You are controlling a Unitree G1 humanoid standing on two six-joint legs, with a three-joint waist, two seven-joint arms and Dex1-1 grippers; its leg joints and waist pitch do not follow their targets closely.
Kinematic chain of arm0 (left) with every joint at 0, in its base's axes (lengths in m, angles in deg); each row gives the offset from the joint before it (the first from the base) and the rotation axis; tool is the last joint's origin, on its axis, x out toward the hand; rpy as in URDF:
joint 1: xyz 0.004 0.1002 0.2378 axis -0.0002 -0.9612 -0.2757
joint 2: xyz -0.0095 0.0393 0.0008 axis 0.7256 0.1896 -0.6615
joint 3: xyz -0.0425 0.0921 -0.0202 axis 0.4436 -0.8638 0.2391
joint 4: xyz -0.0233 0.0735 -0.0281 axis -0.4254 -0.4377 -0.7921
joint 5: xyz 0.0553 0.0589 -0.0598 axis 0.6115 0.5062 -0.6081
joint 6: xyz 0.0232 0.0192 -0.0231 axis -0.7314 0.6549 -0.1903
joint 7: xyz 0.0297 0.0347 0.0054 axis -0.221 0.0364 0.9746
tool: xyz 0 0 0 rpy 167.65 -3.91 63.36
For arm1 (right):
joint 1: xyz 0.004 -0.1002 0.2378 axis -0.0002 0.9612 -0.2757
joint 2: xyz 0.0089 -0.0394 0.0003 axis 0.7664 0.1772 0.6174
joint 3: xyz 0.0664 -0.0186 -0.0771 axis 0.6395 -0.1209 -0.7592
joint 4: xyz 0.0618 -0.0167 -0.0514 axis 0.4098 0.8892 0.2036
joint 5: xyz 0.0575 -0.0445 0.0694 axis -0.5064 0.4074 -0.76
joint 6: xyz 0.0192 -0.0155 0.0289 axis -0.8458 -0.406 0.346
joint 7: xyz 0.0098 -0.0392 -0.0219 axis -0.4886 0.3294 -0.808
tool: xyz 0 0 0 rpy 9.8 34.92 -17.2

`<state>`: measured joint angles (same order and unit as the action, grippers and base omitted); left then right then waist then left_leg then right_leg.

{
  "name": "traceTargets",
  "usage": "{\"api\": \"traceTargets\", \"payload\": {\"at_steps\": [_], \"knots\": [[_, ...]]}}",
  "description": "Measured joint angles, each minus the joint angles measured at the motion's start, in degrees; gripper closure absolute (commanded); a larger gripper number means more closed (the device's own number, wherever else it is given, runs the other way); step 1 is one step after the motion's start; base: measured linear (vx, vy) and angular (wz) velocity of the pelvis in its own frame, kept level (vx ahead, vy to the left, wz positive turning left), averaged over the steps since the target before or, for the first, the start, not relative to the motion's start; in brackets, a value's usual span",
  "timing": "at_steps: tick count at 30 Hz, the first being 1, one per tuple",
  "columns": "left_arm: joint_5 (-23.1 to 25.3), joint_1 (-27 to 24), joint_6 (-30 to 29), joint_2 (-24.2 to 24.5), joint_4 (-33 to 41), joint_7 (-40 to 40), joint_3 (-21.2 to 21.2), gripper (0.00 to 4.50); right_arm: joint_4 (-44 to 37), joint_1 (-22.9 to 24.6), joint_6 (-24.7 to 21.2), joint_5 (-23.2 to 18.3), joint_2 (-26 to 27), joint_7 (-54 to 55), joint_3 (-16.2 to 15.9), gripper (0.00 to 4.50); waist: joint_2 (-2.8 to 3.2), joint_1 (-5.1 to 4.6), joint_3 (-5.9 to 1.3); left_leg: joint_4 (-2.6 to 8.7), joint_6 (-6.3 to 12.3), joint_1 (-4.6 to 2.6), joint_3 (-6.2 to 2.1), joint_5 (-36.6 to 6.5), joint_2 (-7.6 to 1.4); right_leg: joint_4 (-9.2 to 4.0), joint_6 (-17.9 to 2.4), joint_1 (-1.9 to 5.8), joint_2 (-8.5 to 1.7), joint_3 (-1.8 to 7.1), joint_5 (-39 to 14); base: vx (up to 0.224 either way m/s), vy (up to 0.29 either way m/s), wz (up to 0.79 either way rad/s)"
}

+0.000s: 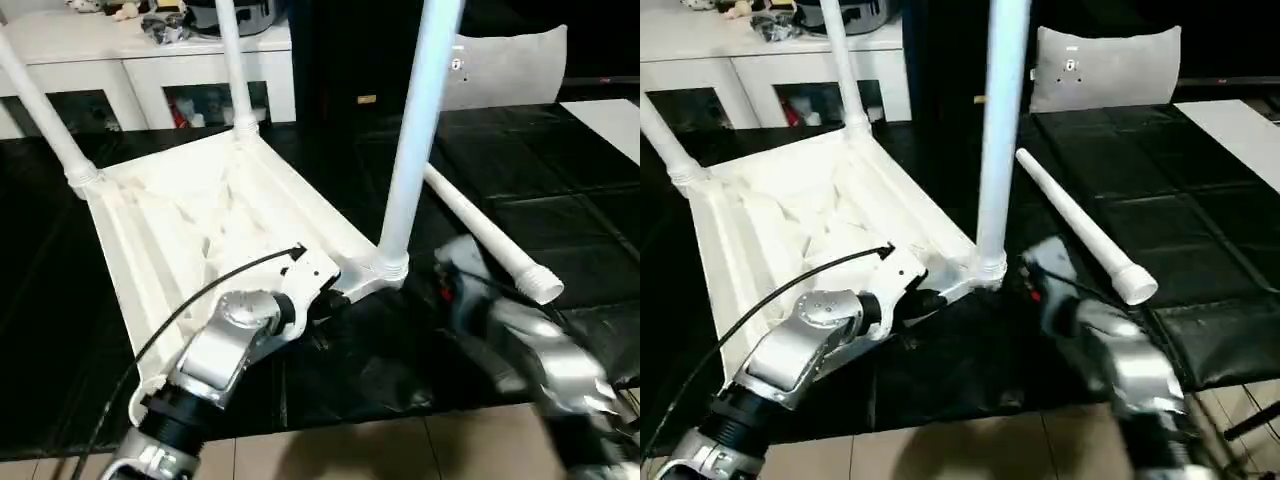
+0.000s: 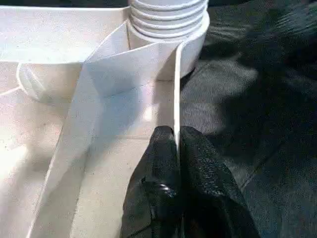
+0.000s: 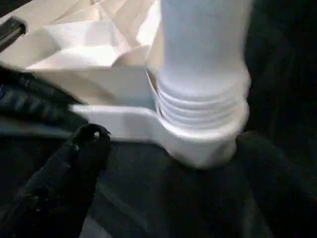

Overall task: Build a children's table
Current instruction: Rotate leg to tighten

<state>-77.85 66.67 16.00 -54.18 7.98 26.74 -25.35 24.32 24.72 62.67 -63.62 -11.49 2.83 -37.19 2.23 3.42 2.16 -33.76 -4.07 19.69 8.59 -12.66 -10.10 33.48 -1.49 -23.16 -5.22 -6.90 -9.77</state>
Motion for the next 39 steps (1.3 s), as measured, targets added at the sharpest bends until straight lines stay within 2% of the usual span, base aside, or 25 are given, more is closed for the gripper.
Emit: {"api": "traceTargets", "payload": {"at_steps": [5, 8, 11, 16, 21, 24, 27, 29, 32, 35, 36, 39], "knots": [[-0.10, -0.22, 4.37, 4.77, 0.01, 4.96, -1.09, 4.50, -1.15, 0.17, 1.43, -0.99, -4.81, -6.35, 0.84, 0.03, -0.13, 0.29, 0.08, -0.10, 0.01, 0.13, -0.08, 0.00, -0.04, 0.00, -0.01, -0.01, 0.02, -0.06, 0.01, 0.000, 0.000, 0.00], [-0.19, -0.38, 5.50, 6.70, 0.33, 7.39, -1.34, 4.50, -2.53, 1.43, 1.51, -1.99, -6.43, -10.83, -0.44, 0.03, -0.17, 1.17, 0.10, -0.21, 0.08, 0.23, -0.10, -0.04, -0.04, 0.00, -0.33, -0.02, 0.01, -0.08, 0.20, 0.000, 0.000, 0.00], [-0.93, -0.44, 6.28, 7.93, 0.34, 9.24, -1.42, 4.50, -2.05, 0.94, 2.59, -1.91, -6.23, -10.99, -1.23, 0.03, -0.19, 1.74, 0.11, -0.29, 0.08, 0.26, -0.09, -0.04, -0.03, 0.00, -0.37, -0.03, -0.01, -0.08, 0.22, 0.000, 0.000, 0.00], [-2.51, -1.87, 9.36, 11.96, 1.60, 14.76, -1.84, 4.50, 0.29, -2.23, 5.75, -0.59, -5.78, -11.87, -2.73, 0.03, -0.27, 1.87, 0.14, -0.31, 0.08, 0.26, -0.10, -0.04, -0.05, 0.03, -0.37, -0.03, -0.01, -0.08, 0.24, 0.000, 0.000, 0.00], [-3.65, -2.47, 9.84, 12.89, 2.70, 18.71, -2.63, 4.50, 2.03, -3.29, 7.04, -0.50, -3.83, -13.73, -5.34, 0.03, -0.39, 3.39, 0.18, -0.41, 0.11, 0.33, -0.09, -0.07, -0.01, 0.04, -0.39, -0.03, -0.07, -0.07, 0.25, 0.000, 0.000, 0.00], [-3.64, -2.40, 10.17, 13.05, 2.68, 18.98, -2.95, 4.50, 3.17, -4.36, 7.52, -0.51, -3.09, -14.27, -6.46, 0.03, -0.41, 3.37, 0.19, -0.54, 0.13, 0.33, -0.08, -0.08, -0.01, 0.12, -0.41, -0.02, -0.08, -0.04, 0.26, 0.000, 0.000, 0.00], [-3.63, -2.35, 10.49, 13.37, 2.62, 19.20, -3.11, 4.50, 4.60, -5.05, 7.83, -0.62, -2.63, -15.31, -6.68, 0.39, -0.50, 3.32, 0.20, -0.57, 0.12, 0.28, -0.08, -0.08, -0.02, 0.25, -0.39, -0.02, -0.08, -0.04, 0.26, 0.000, 0.000, 0.00], [-3.63, -2.31, 10.60, 13.55, 2.56, 19.63, -3.12, 4.50, 5.59, -5.19, 7.83, -0.70, -2.04, -16.34, -6.82, 0.42, -0.52, 3.27, 0.20, -0.58, 0.11, 0.27, -0.08, -0.07, -0.03, 0.32, -0.37, -0.03, -0.08, -0.04, 0.24, 0.000, 0.000, 0.00], [-3.63, -2.31, 10.67, 13.65, 2.56, 20.08, -3.13, 4.50, 6.58, -5.21, 7.47, -0.83, -1.59, -17.34, -7.20, 0.81, -0.52, 3.31, 0.20, -0.60, 0.11, 0.28, -0.09, -0.07, -0.03, 0.34, -0.37, -0.03, -0.08, -0.04, 0.24, 0.000, 0.000, 0.00], [-3.65, -2.31, 10.70, 13.77, 2.56, 20.27, -3.15, 4.50, 6.93, -5.42, 7.47, -0.85, -1.58, -17.25, -7.20, 0.90, -0.52, 3.32, 0.20, -0.65, 0.11, 0.29, -0.09, -0.07, -0.03, 0.38, -0.37, -0.03, -0.08, -0.03, 0.24, 0.000, 0.000, 0.00], [-3.65, -2.31, 10.70, 13.80, 2.56, 20.27, -3.16, 4.50, 7.19, -5.63, 7.47, -0.87, -1.54, -17.26, -7.21, 1.12, -0.52, 3.31, 0.20, -0.67, 0.11, 0.28, -0.09, -0.07, -0.03, 0.41, -0.37, -0.03, -0.08, -0.03, 0.24, 0.000, 0.000, 0.00], [-3.65, -2.31, 10.71, 13.86, 2.53, 20.26, -3.19, 4.50, 8.62, -6.35, 7.59, -0.93, -1.26, -17.27, -7.16, 1.26, -0.52, 3.28, 0.20, -0.70, 0.10, 0.27, -0.10, -0.07, -0.03, 0.46, -0.38, -0.03, -0.08, -0.02, 0.25, 0.000, 0.000, 0.00]]}}
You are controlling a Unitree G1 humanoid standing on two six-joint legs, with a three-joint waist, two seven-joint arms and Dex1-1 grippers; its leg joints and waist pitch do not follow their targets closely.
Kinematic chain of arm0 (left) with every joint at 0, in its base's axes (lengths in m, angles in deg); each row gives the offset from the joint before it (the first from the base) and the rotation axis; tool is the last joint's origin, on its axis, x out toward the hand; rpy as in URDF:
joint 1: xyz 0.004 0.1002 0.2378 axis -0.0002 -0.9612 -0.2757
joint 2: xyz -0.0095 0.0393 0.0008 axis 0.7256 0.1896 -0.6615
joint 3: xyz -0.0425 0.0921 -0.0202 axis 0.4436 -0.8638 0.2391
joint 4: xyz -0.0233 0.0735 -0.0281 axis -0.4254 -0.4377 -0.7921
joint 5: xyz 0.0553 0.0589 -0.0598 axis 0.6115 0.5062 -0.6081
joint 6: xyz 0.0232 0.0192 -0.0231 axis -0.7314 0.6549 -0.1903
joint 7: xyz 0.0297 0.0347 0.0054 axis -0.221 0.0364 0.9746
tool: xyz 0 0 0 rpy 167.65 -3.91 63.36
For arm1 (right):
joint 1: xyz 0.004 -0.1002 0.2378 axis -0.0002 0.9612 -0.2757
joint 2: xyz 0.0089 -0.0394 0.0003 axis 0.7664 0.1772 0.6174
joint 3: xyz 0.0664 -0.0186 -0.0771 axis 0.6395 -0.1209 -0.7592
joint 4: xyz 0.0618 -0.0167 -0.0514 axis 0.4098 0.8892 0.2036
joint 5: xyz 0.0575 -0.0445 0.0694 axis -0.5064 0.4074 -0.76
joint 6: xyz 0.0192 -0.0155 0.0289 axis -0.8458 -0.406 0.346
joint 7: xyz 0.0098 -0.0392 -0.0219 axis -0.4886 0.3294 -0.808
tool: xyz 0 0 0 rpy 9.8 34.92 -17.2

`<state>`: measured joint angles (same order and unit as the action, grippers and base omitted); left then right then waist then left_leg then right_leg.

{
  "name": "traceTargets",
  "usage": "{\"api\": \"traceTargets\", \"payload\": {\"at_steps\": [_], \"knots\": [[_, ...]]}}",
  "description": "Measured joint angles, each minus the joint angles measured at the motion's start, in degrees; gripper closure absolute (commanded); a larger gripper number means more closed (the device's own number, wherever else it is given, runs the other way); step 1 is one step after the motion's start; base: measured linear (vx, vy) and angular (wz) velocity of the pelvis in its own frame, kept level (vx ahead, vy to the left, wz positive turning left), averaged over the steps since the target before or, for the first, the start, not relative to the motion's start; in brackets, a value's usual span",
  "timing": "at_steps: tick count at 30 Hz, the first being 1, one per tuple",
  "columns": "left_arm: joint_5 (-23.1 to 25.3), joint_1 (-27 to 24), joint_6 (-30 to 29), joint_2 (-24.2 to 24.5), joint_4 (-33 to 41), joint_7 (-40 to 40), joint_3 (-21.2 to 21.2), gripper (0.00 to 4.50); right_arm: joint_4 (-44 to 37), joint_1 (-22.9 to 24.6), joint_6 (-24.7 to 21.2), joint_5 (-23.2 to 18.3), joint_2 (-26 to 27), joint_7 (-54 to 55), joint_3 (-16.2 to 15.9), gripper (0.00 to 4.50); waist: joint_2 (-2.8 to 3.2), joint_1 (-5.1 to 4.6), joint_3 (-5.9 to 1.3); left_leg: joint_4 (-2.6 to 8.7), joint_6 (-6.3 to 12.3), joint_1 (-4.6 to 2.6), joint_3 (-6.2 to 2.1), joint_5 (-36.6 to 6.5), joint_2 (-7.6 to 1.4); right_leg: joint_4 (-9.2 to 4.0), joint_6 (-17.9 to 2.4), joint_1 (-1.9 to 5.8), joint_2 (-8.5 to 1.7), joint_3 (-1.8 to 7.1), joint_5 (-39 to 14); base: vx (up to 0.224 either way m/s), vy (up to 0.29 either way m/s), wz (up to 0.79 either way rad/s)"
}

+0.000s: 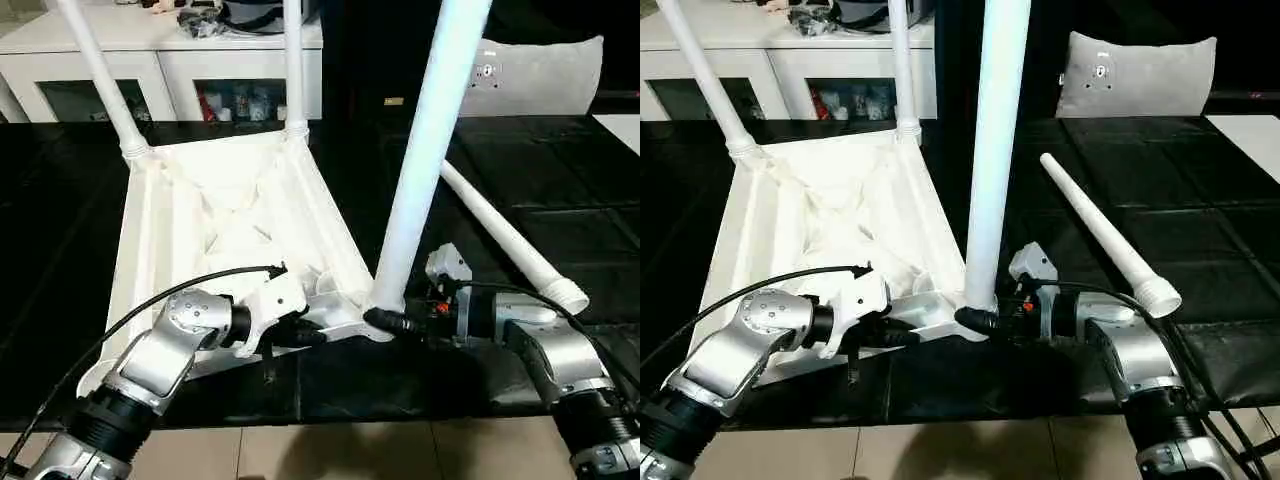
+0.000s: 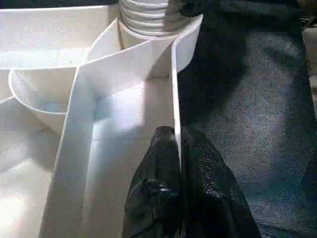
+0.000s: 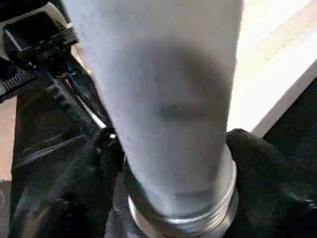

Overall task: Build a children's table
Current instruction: Rotate leg to tighten

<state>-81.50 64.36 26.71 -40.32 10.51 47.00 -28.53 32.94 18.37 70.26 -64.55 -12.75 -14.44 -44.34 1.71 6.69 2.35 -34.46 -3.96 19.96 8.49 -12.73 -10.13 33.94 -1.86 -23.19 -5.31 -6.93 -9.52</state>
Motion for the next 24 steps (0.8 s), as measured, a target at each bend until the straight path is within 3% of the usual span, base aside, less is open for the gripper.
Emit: {"api": "traceTargets", "payload": {"at_steps": [6, 13, 19, 24], "knots": [[-0.01, 0.00, 0.06, -0.01, 0.00, 0.00, -0.07, 4.50, 0.23, 0.07, 0.20, 0.01, 0.26, -0.09, 0.36, 1.79, -0.01, 0.04, -0.01, 0.00, 0.00, 0.01, -0.01, 0.00, 0.00, 0.01, 0.00, 0.00, 0.00, 0.00, 0.00, 0.000, 0.000, 0.00], [-0.66, -0.02, -1.66, -0.90, -0.06, -0.35, 0.23, 4.50, -1.38, 1.79, -1.84, -0.77, 2.15, 2.53, 1.17, 1.86, -0.14, -0.07, -0.10, -0.01, -0.02, -0.08, -0.01, 0.00, 0.00, 0.07, -0.01, 0.04, 0.00, 0.01, 0.00, 0.000, 0.000, 0.00], [0.21, 1.14, -6.73, -8.40, -3.97, -10.18, 2.72, 4.50, 0.10, 1.12, -4.07, 1.32, 8.40, 17.93, 4.91, 1.87, -0.23, -1.40, -0.14, -0.05, -0.45, -0.95, 0.09, -0.05, 0.02, -0.06, 0.24, 0.74, -0.01, 0.08, -0.09, 0.000, 0.000, 0.00], [1.31, 4.69, -11.72, -17.74, -8.89, -21.61, 4.70, 4.50, 3.08, -2.39, -5.44, 3.65, 13.99, 34.51, 8.40, 1.87, 0.21, -2.56, -0.12, 0.07, -0.43, -0.88, 0.02, -0.04, 0.08, -1.13, 0.28, 1.08, -0.03, -0.12, -0.10, 0.000, 0.000, 0.00]]}}
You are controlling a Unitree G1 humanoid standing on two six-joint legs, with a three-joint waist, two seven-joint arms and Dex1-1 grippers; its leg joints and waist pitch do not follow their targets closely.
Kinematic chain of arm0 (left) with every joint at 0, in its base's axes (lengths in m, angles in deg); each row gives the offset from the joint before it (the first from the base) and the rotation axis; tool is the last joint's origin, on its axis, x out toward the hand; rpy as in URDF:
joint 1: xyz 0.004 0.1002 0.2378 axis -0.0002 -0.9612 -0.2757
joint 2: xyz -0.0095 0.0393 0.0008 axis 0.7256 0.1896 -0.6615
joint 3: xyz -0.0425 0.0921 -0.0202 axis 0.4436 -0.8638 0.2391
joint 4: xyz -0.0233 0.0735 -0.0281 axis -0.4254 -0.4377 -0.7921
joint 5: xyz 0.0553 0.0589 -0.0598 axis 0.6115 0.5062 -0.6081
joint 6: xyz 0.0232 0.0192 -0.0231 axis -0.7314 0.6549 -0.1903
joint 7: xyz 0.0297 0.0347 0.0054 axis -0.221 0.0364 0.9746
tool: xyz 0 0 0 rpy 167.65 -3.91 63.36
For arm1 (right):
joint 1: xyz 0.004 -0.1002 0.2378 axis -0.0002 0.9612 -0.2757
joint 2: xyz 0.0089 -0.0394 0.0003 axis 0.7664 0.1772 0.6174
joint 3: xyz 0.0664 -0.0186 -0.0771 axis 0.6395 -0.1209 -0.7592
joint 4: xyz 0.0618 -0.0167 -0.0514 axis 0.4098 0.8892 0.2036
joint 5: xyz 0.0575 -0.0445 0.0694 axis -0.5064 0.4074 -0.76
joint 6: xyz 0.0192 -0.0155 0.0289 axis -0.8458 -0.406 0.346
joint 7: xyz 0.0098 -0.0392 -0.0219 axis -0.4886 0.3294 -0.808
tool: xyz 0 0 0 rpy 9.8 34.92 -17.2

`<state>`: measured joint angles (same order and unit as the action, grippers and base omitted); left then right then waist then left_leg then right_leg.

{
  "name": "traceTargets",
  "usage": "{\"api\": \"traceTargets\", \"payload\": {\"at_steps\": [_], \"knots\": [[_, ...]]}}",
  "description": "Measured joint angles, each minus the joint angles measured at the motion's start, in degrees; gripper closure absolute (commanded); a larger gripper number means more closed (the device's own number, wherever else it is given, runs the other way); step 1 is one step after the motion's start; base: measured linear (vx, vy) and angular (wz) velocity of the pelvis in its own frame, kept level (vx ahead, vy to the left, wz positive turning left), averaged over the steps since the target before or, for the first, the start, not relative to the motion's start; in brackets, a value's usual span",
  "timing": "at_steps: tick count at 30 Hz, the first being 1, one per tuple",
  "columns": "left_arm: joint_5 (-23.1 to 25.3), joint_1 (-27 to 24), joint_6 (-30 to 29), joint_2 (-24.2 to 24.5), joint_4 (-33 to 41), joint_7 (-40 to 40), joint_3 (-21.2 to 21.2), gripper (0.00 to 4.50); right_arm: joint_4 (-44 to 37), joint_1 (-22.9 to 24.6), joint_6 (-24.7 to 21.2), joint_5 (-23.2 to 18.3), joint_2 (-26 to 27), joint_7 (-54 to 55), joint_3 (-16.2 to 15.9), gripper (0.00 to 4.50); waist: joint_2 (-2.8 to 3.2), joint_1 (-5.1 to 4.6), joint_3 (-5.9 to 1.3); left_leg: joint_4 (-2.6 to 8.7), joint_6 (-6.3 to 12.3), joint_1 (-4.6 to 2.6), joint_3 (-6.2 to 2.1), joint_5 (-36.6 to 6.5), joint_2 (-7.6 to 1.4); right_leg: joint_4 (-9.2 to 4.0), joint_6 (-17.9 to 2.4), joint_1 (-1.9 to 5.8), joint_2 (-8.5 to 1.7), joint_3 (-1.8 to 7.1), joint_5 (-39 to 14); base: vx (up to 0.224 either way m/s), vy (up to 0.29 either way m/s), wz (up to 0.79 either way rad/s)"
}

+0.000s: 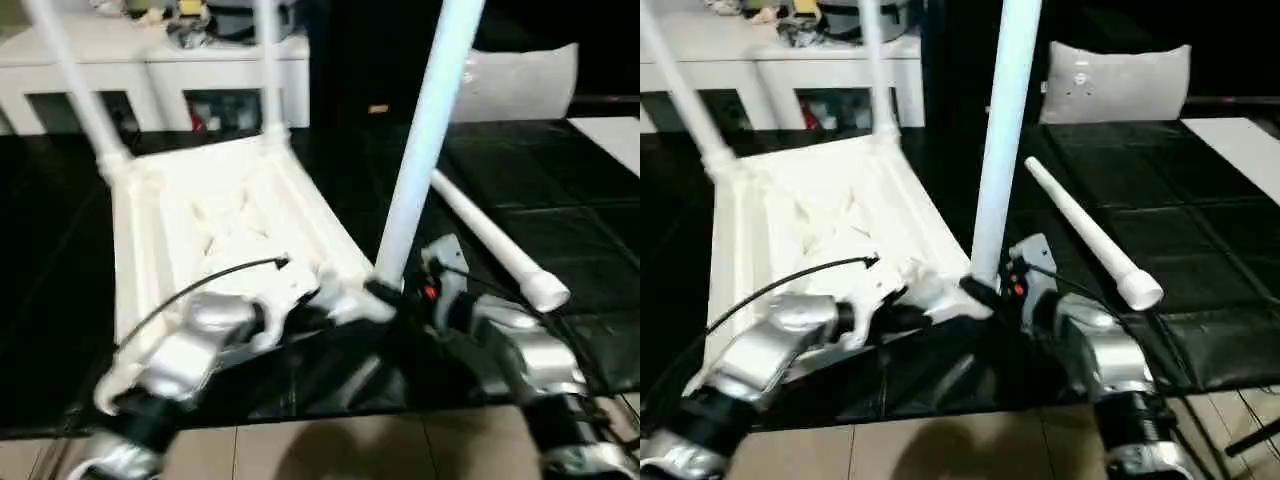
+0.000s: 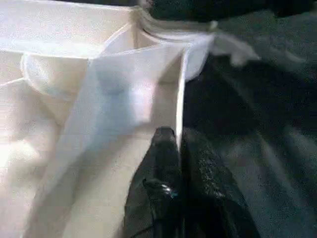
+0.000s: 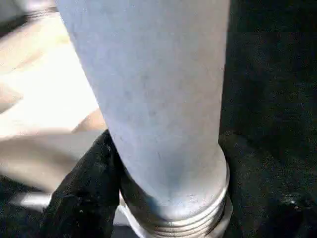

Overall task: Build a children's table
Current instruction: Rotate leg to tighten, then rotate table base

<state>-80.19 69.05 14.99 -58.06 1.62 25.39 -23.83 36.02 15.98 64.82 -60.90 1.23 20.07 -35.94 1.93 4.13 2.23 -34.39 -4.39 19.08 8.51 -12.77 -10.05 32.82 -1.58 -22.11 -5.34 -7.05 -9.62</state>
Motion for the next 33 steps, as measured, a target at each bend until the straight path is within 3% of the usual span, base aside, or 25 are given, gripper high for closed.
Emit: {"api": "traceTargets", "payload": {"at_steps": [1, 2, 3, 8, 14, 15, 19, 25, 31, 33], "knots": [[0.24, 0.72, -0.70, -1.73, -0.85, -2.32, 0.15, 4.50, 0.68, -0.60, 0.14, 0.51, 0.97, 2.80, 0.91, 1.87, 0.02, -0.21, -0.01, -0.03, 0.14, 0.00, 0.01, 0.08, 0.04, -0.02, 0.01, 0.04, -0.04, 0.05, 0.00, 0.000, 0.000, 0.00], [0.22, 1.22, -1.07, -2.59, -1.38, -3.55, 0.16, 4.50, 0.91, -1.01, 0.20, 0.87, 1.34, 4.25, 1.14, 1.31, 0.06, -0.34, -0.03, -0.02, 0.17, 0.02, 0.02, 0.07, 0.14, -0.06, 0.01, 0.05, -0.09, 0.11, 0.01, 0.000, 0.000, 0.00], [0.34, 1.39, -1.26, -3.56, -1.61, -4.70, 0.16, 4.50, 0.86, -0.90, 0.62, 0.96, 1.60, 5.43, 1.48, 1.17, 0.11, -0.45, -0.05, 0.04, 0.28, 0.09, 0.05, 0.00, 0.18, -0.17, 0.03, 0.05, -0.10, 0.18, 0.02, 0.000, 0.000, 0.00], [1.14, 2.05, -0.83, -3.89, -1.73, -7.41, 0.39, 4.50, -0.97, 1.54, 1.49, 0.72, 2.31, 4.83, 1.75, 0.80, 0.14, -0.51, -0.07, 0.14, 0.60, 0.34, 0.06, -0.18, 0.17, 0.15, 0.24, -0.23, -0.10, 0.24, 0.30, 0.000, 0.000, 0.00], [2.66, 2.51, 1.35, -2.72, -1.74, -7.53, -0.45, 4.50, -5.88, 5.58, 0.08, -0.12, -2.00, 0.73, 0.84, 0.23, 0.23, 0.23, -0.11, 0.40, 0.68, 0.99, 0.00, 0.11, -0.03, 0.37, 0.03, -1.05, 0.10, 0.12, 0.35, 0.000, 0.000, 0.00], [2.87, 2.51, 1.65, -2.63, -1.75, -7.44, -0.56, 4.23, -6.63, 6.95, -1.10, -0.44, -3.45, -0.41, 1.02, 0.05, 0.24, 0.33, -0.09, 0.37, 0.68, 1.00, 0.03, 0.11, -0.03, 0.36, -0.01, -1.06, 0.09, 0.15, 0.38, 0.000, 0.000, 0.00], [1.66, 2.28, 1.84, -2.55, -0.98, -6.45, -0.06, 3.93, -10.11, 8.80, -2.17, -1.27, -5.76, -3.38, 1.08, 0.00, 0.15, 0.34, 0.00, 0.34, 0.67, 0.99, 0.08, 0.11, -0.05, 0.33, 0.11, -1.08, 0.09, 0.15, 0.31, 0.000, 0.000, 0.00], [-2.68, 0.76, 5.81, -1.44, 4.76, -1.52, 1.03, 3.58, -16.71, 9.70, -2.97, -3.35, -9.76, -9.19, 0.14, 0.00, 0.07, 1.33, 0.04, 0.28, 0.67, 1.03, 0.08, 0.11, -0.03, 0.30, 0.08, -1.04, 0.05, 0.17, 0.33, 0.000, 0.000, 0.00], [-7.66, 0.17, 5.63, 1.13, 10.46, -0.01, 7.82, 3.58, -18.61, 9.71, -5.15, -2.14, -11.55, -13.19, -5.68, 0.00, -0.02, 0.97, 0.11, 0.28, 0.66, 1.00, 0.08, 0.11, -0.08, 0.34, 0.05, -1.06, 0.10, 0.14, 0.35, 0.000, 0.000, 0.00], [-6.55, 1.63, 4.03, 5.79, 10.41, -2.92, 10.91, 3.58, -18.00, 8.05, -5.75, -1.23, -9.23, -12.36, -6.94, 0.00, -0.19, 0.35, 0.21, 0.28, 0.56, 0.98, 0.08, 0.17, -0.17, 0.40, 0.04, -1.13, 0.22, 0.14, 0.37, 0.000, 0.000, 0.00]]}}
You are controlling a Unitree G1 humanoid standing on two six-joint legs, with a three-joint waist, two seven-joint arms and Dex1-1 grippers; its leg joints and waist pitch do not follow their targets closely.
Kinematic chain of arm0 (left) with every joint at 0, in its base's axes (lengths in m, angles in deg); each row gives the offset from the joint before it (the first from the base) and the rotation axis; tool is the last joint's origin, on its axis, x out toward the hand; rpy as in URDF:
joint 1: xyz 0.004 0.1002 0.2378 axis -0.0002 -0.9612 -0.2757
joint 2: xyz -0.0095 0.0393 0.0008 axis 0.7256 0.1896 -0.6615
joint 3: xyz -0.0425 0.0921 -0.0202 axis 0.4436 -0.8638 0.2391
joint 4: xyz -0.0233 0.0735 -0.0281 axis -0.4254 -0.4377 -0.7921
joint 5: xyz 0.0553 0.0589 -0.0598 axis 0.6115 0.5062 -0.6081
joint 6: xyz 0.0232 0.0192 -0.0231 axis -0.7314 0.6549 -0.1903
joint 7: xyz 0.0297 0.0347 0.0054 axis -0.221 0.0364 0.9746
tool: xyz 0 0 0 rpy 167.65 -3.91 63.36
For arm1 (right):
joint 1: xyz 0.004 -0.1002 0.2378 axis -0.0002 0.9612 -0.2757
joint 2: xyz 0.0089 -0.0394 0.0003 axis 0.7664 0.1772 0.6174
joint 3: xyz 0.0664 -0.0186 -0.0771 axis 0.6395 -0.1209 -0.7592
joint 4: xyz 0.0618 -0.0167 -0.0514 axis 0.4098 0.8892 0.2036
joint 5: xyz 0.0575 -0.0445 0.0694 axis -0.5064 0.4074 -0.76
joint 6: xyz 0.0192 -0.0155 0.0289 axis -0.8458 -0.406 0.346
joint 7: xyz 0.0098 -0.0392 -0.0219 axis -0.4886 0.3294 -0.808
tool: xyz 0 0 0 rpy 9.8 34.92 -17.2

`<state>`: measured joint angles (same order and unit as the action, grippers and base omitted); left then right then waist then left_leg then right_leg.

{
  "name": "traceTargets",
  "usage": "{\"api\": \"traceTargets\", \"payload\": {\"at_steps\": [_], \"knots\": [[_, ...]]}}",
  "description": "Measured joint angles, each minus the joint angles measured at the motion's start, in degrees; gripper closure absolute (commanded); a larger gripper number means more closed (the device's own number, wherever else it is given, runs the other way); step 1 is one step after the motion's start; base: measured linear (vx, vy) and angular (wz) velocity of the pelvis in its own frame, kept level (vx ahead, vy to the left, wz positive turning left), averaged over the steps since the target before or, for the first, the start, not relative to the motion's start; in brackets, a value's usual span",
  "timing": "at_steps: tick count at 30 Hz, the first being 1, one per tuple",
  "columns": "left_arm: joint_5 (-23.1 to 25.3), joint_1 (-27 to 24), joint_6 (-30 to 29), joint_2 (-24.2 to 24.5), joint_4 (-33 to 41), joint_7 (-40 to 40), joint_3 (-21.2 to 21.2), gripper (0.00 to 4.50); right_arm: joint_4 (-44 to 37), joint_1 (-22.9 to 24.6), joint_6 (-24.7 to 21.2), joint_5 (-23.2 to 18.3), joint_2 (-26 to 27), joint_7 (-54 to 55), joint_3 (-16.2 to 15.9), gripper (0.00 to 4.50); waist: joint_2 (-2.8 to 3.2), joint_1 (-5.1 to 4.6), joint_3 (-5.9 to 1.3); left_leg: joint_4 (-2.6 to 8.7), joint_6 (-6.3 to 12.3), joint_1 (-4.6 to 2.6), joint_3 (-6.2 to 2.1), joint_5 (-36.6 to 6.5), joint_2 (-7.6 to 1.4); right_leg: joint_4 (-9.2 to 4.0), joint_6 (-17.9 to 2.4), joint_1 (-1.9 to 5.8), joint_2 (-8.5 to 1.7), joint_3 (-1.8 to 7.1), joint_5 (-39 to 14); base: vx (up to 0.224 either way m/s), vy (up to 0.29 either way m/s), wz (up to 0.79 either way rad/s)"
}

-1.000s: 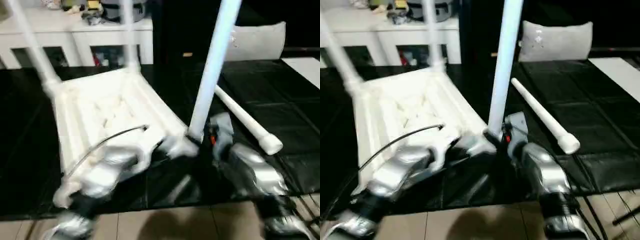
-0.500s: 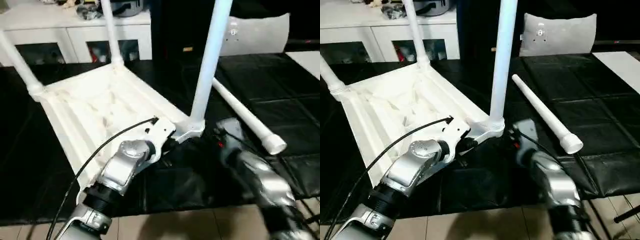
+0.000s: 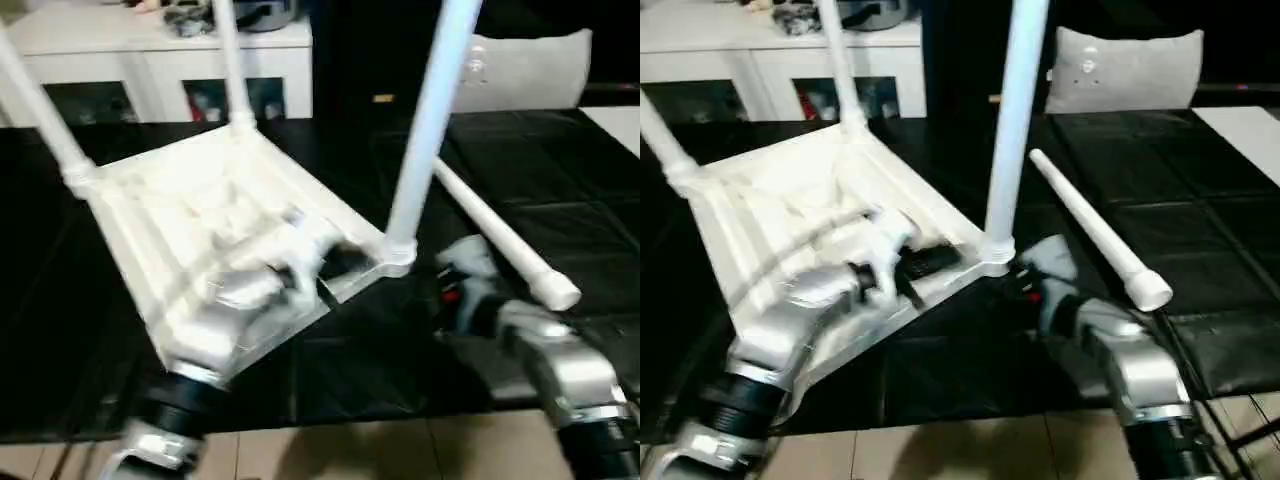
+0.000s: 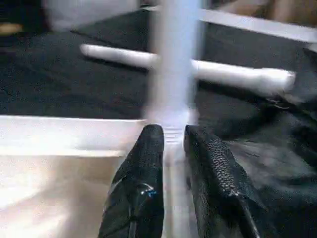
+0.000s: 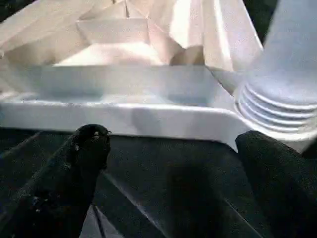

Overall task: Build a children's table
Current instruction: Rotate table base

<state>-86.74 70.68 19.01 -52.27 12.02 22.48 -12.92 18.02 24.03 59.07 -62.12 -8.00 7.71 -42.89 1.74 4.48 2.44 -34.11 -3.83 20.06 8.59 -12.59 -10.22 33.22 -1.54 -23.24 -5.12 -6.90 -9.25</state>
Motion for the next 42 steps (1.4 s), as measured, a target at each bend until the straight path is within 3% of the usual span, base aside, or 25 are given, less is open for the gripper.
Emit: {"api": "traceTargets", "payload": {"at_steps": [3, 9, 13, 19, 26, 34, 42], "knots": [[1.43, 1.50, -0.75, 5.18, -0.55, -2.82, 5.17, 3.95, 0.69, -1.50, -1.30, 0.35, 1.07, 0.79, -1.25, 0.00, -0.13, 0.25, 0.04, 0.00, -0.11, -0.04, -0.03, 0.05, -0.06, -0.02, -0.01, 0.07, 0.04, -0.02, 0.01, 0.000, 0.000, 0.00], [9.56, -0.15, -3.24, 19.20, -3.81, -3.78, 5.34, 4.40, 4.03, -3.22, -3.47, 1.80, 2.29, 2.42, -3.56, 0.00, -0.50, 0.71, 0.14, 0.00, -0.11, 0.01, -0.04, 0.04, 0.02, -0.02, -0.17, 0.02, -0.05, 0.02, 0.09, 0.000, 0.000, 0.00], [14.69, -2.51, -4.48, 26.27, -4.37, -3.68, 2.83, 4.45, 5.05, -4.13, -4.00, 2.72, 2.72, 2.89, -3.90, 0.00, -0.72, 0.76, 0.10, 0.00, -0.07, 0.00, -0.05, 0.01, 0.05, -0.01, -0.19, -0.05, -0.06, 0.04, 0.09, 0.000, 0.000, 0.00], [16.84, -5.21, -5.16, 27.78, -5.46, -2.25, -0.81, 4.45, 5.88, -4.20, -4.25, 2.81, 2.89, 3.43, -4.40, 0.00, -0.83, 0.79, 0.15, -0.01, -0.46, 0.00, -0.06, -0.11, 0.09, 0.08, -0.29, 0.04, -0.10, 0.05, 0.16, 0.000, 0.000, 0.00], [16.56, -10.22, -9.00, 31.36, 0.50, 8.49, -8.06, 4.45, 10.44, -5.39, -3.89, 3.50, 5.07, 4.72, -4.48, 0.00, -0.80, 0.53, 0.17, -0.01, -0.61, -0.13, -0.06, -0.02, 0.06, 0.27, -0.33, 0.05, -0.08, 0.09, 0.18, 0.000, 0.000, 0.00], [11.97, -12.67, -7.26, 32.23, 6.79, 19.21, -10.78, 4.45, 17.55, -9.83, -0.50, 5.43, 7.32, 7.17, -4.57, 0.00, -0.65, 0.51, 0.06, -0.01, -0.65, -0.54, 0.01, 0.01, 0.10, 0.30, -0.15, 0.32, -0.09, 0.18, 0.07, 0.000, 0.000, 0.00], [6.48, -11.66, -7.11, 23.33, 7.81, 23.13, -12.59, 4.45, 26.19, -13.92, 2.64, 7.75, 8.55, 10.47, -3.63, 0.00, -0.73, 0.04, 0.08, -0.01, -0.64, -0.90, 0.36, 0.00, 0.16, 0.41, -0.10, 0.39, -0.10, 0.59, 0.05, 0.000, 0.000, 0.00]]}}
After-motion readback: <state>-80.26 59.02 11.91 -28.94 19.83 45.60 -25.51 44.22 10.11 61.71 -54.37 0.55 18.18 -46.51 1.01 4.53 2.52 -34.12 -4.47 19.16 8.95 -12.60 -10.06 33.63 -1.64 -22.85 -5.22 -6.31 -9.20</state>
